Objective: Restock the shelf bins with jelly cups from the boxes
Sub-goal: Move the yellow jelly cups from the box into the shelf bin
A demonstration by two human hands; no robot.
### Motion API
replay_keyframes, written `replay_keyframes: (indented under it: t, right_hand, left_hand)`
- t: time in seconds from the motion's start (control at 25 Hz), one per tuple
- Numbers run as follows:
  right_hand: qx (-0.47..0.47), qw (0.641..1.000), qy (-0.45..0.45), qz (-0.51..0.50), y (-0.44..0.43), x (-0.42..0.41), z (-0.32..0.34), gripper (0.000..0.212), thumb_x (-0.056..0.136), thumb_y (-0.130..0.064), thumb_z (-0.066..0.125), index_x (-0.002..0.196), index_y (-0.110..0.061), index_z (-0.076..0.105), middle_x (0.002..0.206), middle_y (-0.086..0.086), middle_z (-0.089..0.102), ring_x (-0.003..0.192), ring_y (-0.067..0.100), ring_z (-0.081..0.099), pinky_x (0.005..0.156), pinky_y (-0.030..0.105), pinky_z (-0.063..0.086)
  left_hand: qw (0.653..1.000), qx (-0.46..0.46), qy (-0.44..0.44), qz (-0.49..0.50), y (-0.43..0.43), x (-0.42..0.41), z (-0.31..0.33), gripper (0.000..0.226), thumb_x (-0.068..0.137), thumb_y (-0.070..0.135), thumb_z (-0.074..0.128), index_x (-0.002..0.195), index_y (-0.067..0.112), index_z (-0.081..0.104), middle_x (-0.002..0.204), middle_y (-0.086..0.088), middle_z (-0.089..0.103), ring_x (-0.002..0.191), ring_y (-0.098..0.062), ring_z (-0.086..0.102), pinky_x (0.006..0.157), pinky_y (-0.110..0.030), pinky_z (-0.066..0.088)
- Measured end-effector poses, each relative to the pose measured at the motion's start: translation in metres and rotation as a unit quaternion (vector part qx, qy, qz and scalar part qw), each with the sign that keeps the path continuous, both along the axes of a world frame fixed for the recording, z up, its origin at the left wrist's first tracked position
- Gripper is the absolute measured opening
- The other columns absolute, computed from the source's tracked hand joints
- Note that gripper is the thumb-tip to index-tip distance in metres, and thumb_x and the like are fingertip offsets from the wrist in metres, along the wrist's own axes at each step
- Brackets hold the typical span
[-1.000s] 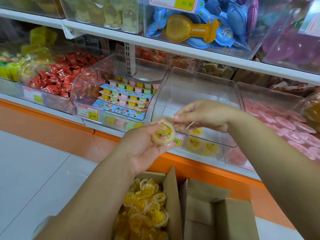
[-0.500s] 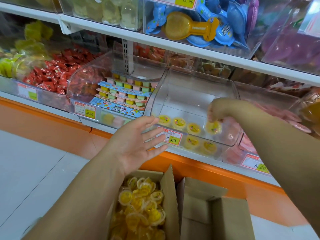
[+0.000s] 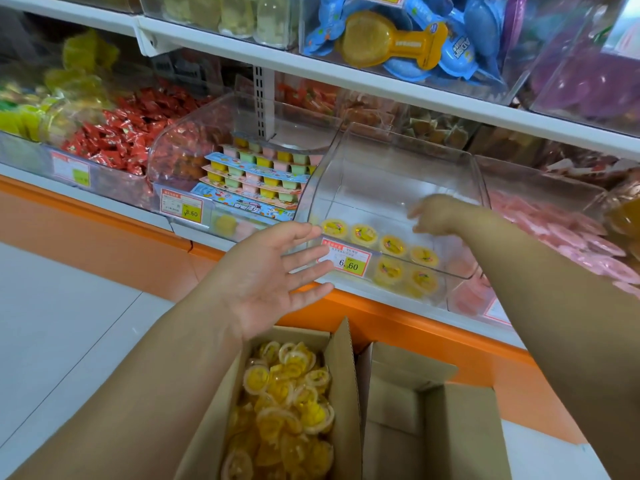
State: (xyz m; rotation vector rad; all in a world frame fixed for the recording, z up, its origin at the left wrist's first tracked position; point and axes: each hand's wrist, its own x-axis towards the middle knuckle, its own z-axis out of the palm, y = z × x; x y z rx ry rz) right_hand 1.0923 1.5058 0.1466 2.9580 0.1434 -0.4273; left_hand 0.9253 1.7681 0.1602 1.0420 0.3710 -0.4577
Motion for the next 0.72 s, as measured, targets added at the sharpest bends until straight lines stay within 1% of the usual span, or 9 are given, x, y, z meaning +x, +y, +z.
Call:
replay_keyframes:
  t: [0.04,0.08,0.2,0.28,0.36,0.44,0.52,0.6,0.72]
  right_hand:
    - [0.103,0.992,-0.069,-0.02,0.007,-0.011,0.01,0.041,0.099,-0.022,0.049,0.138,-0.012,0.049,0.136,0.012,0.054,0.124,0.025,0.05,0.098,0.027,0.038]
    - [0.248,0.957,-0.141,-0.057,0.014,-0.029,0.017,0.037,0.096,-0.019,0.051,0.132,-0.013,0.054,0.123,0.011,0.061,0.111,0.026,0.058,0.091,0.029,0.043]
    - [0.603,0.728,-0.305,-0.113,0.048,-0.121,0.01,0.025,0.09,-0.009,0.049,0.104,-0.026,0.06,0.086,0.008,0.062,0.07,0.017,0.06,0.062,0.031,0.051]
    - [0.68,0.64,-0.33,-0.139,0.075,-0.186,-0.024,0.027,0.091,-0.006,0.047,0.094,-0.031,0.058,0.081,0.006,0.06,0.066,0.014,0.056,0.058,0.031,0.047]
    - [0.689,0.641,-0.259,-0.217,0.099,-0.234,-0.079,0.024,0.095,-0.01,0.048,0.092,-0.031,0.057,0.083,0.003,0.06,0.067,0.013,0.056,0.06,0.034,0.048]
    - [0.64,0.696,-0.045,-0.322,0.121,-0.26,-0.133,0.015,0.099,-0.022,0.046,0.101,-0.03,0.058,0.101,0.002,0.062,0.081,0.013,0.06,0.071,0.036,0.051]
    - [0.575,0.696,0.15,-0.404,0.136,-0.267,-0.179,0.029,0.101,-0.035,0.039,0.126,-0.028,0.053,0.128,0.001,0.055,0.111,0.022,0.056,0.092,0.039,0.047]
    - [0.538,0.684,0.196,-0.451,0.144,-0.262,-0.212,0.045,0.102,-0.041,0.032,0.14,-0.017,0.043,0.139,0.006,0.048,0.125,0.029,0.047,0.104,0.041,0.04]
    - [0.478,0.739,0.168,-0.444,0.139,-0.253,-0.249,0.054,0.105,-0.036,0.022,0.138,0.001,0.043,0.144,0.018,0.044,0.132,0.034,0.041,0.109,0.038,0.032]
  left_hand:
    - [1.0,0.012,0.003,-0.008,0.0,-0.002,-0.002,0.024,0.089,0.028,0.064,0.108,0.017,0.071,0.115,-0.009,0.073,0.107,-0.024,0.07,0.078,-0.04,0.061]
    - [0.999,0.027,0.009,-0.018,-0.001,-0.005,-0.006,0.023,0.09,0.028,0.062,0.108,0.017,0.07,0.116,-0.009,0.072,0.108,-0.025,0.068,0.08,-0.041,0.06]
    - [0.991,0.101,0.048,-0.067,-0.004,-0.018,-0.033,0.021,0.095,0.03,0.057,0.111,0.019,0.065,0.125,-0.008,0.064,0.115,-0.025,0.062,0.086,-0.041,0.054]
    - [0.974,0.175,0.092,-0.114,-0.004,-0.031,-0.065,0.024,0.099,0.032,0.052,0.117,0.02,0.062,0.13,-0.007,0.057,0.121,-0.026,0.055,0.094,-0.042,0.048]
    - [0.952,0.233,0.138,-0.14,0.001,-0.047,-0.107,0.02,0.1,0.032,0.051,0.114,0.021,0.06,0.127,-0.007,0.052,0.116,-0.025,0.054,0.094,-0.04,0.045]
    - [0.935,0.273,0.175,-0.145,0.008,-0.063,-0.151,0.023,0.1,0.034,0.053,0.117,0.02,0.059,0.127,-0.005,0.051,0.109,-0.023,0.051,0.092,-0.039,0.043]
    - [0.927,0.29,0.193,-0.14,0.017,-0.075,-0.192,0.038,0.098,0.041,0.054,0.13,0.02,0.057,0.136,-0.003,0.052,0.117,-0.023,0.05,0.101,-0.042,0.041]
    - [0.925,0.296,0.203,-0.126,0.023,-0.083,-0.227,0.054,0.095,0.053,0.053,0.139,0.022,0.053,0.146,-0.002,0.05,0.129,-0.025,0.048,0.11,-0.047,0.037]
    - [0.931,0.281,0.204,-0.113,0.026,-0.088,-0.262,0.066,0.096,0.063,0.044,0.151,0.028,0.039,0.157,-0.003,0.037,0.141,-0.03,0.039,0.114,-0.053,0.031]
